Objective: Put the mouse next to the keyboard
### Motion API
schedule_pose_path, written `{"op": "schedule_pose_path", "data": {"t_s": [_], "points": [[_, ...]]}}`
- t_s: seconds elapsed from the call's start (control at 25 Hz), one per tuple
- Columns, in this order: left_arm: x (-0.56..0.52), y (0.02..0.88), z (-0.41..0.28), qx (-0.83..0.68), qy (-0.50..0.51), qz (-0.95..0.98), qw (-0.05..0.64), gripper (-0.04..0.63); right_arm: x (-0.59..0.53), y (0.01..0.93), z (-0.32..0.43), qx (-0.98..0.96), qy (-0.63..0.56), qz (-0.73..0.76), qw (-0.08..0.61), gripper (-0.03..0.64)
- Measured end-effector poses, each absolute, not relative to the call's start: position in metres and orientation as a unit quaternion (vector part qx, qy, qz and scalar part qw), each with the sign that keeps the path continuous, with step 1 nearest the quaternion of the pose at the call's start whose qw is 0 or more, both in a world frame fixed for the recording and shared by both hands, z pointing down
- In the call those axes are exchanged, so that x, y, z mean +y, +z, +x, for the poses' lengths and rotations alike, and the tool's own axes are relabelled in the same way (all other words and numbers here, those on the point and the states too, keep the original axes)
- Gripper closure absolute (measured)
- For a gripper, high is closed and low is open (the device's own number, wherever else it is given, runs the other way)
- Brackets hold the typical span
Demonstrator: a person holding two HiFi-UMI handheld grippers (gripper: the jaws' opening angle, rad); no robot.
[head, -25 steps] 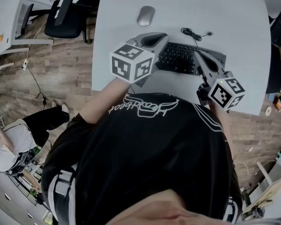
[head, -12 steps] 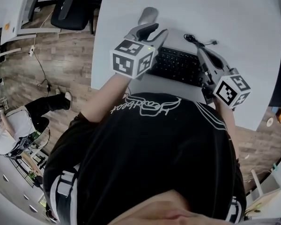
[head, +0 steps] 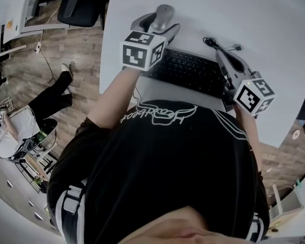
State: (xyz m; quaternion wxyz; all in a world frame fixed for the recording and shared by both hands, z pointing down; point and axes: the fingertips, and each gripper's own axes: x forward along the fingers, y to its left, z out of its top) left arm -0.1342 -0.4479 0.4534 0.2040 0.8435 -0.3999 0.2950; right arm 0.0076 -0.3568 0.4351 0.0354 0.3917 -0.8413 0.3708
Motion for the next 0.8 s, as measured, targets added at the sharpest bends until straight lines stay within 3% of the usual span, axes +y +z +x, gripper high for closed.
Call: {"op": "schedule_pose_path", "data": {"t_s": [0.32, 0.8], "points": [[-0.471, 0.486, -0.147, -0.402, 0.343, 0.826, 0.195, 0.229, -0.356, 0.451, 0.012, -0.833, 0.386, 0.395, 0.035, 0.606], [-0.486, 0.522, -0.160, -0.378, 0.393, 0.808, 0.224, 0.224, -0.354, 0.459, 0.015, -0.825, 0.401, 0.397, 0.029, 0.606]]}}
